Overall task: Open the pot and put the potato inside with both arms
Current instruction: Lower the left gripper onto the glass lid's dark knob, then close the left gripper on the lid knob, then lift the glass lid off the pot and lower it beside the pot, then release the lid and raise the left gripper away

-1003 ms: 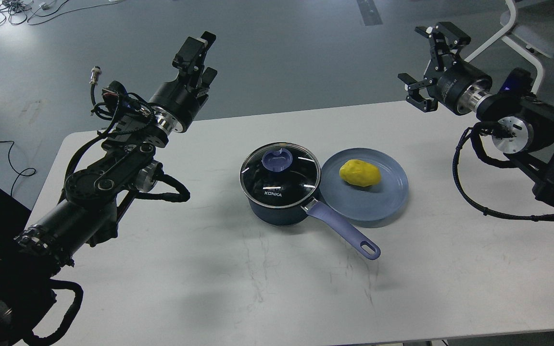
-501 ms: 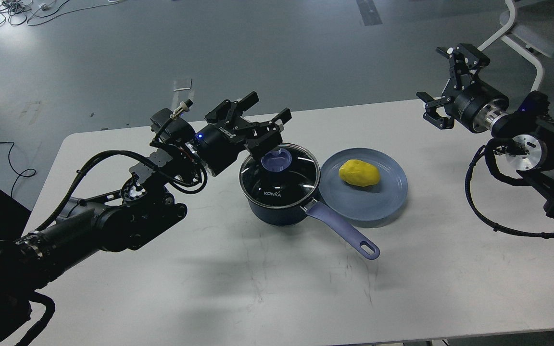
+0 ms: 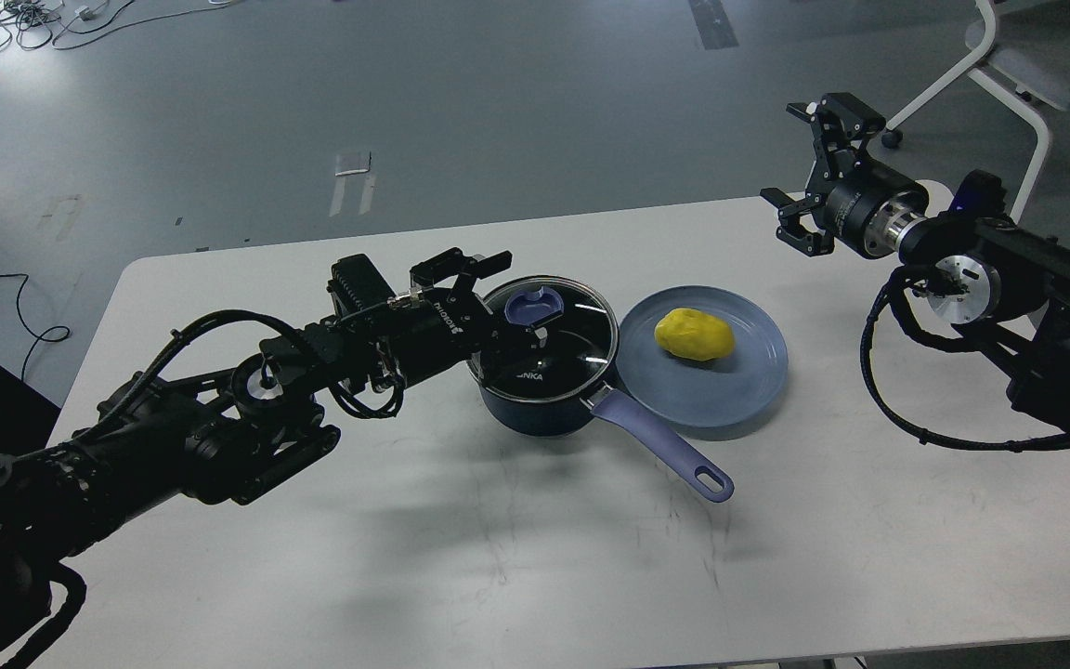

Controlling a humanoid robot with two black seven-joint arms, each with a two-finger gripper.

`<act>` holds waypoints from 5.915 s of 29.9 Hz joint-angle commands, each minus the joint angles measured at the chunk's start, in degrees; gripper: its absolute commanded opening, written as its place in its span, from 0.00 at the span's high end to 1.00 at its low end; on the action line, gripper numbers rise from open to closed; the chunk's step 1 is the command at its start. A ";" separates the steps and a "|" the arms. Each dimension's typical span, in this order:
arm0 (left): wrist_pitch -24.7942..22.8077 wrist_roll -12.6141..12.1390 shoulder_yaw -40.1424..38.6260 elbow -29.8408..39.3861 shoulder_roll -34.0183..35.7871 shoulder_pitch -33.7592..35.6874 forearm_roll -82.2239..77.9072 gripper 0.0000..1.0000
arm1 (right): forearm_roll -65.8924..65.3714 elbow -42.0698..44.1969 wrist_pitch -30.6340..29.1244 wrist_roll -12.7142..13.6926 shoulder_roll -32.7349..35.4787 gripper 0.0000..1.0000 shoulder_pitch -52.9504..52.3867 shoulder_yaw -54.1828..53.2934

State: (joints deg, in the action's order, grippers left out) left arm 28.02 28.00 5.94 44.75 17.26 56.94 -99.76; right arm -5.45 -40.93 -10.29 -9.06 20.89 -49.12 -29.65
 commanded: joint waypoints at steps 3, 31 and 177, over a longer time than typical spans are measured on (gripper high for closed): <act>-0.02 0.00 0.30 -0.72 -1.97 -0.51 0.09 0.01 | -0.09 0.06 0.01 0.09 0.03 0.00 -0.01 0.12; -0.02 0.00 1.89 -3.27 -2.94 -1.13 5.01 0.01 | -0.18 -0.03 0.10 -0.08 0.73 0.00 0.34 2.31; -28.54 -12.61 -28.16 12.20 15.96 -1.65 82.61 0.02 | -46.66 -1.26 9.05 -12.99 -0.41 0.00 -8.71 31.84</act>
State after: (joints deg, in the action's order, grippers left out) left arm 4.86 18.75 -18.50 56.94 33.82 55.36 -20.03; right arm -46.01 -43.21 -3.99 -19.60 20.59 -56.98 -1.85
